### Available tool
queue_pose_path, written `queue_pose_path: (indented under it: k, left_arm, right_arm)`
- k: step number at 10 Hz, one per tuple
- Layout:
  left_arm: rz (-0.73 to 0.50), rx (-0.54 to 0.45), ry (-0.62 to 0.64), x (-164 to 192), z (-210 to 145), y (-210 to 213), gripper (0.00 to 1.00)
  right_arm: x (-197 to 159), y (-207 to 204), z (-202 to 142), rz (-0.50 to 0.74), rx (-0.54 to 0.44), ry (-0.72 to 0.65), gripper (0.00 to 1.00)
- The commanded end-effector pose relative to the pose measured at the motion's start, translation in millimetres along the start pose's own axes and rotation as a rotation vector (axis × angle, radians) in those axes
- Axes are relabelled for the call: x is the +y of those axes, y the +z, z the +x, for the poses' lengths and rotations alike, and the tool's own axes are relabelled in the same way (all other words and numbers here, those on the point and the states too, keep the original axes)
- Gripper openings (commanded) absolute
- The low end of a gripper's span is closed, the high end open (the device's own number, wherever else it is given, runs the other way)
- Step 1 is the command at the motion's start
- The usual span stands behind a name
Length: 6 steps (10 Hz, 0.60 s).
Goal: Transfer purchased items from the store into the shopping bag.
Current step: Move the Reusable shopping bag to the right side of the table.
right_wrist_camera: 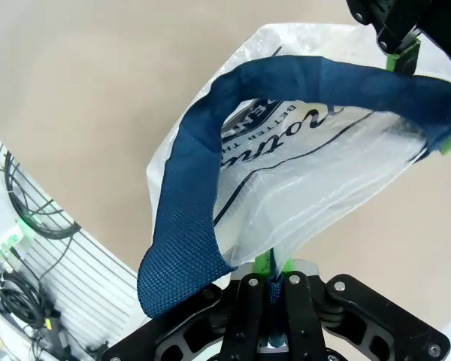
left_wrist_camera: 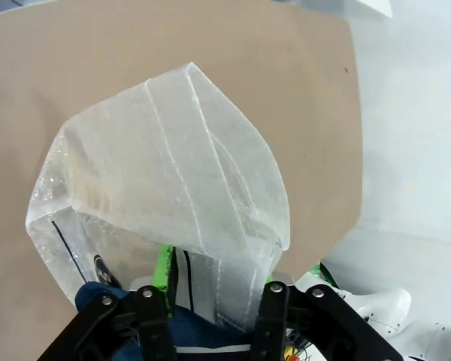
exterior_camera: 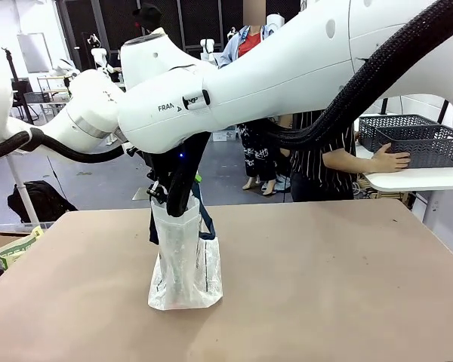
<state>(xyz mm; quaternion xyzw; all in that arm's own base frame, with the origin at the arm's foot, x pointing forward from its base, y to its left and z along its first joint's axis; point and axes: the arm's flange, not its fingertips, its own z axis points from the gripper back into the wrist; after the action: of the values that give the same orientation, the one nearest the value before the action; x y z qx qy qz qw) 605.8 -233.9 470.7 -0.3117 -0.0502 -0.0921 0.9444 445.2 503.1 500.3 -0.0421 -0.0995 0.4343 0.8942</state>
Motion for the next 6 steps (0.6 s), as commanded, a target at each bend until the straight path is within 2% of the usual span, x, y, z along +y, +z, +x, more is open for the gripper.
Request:
queue_pose_path:
  k: [1,6]
  left_arm:
    - [0.044,-0.016,0.029,-0.4,-5.5,-0.9,0.0]
    - [0.069,-0.044,0.059,4.7,-6.2,2.5,0.0]
  right_arm:
    - [3.3,-3.7,-2.6,-0.009,0.001,0.016,0.0]
    - [4.1,-3.4,-1.3,-0.006,0.003,0.015,0.0]
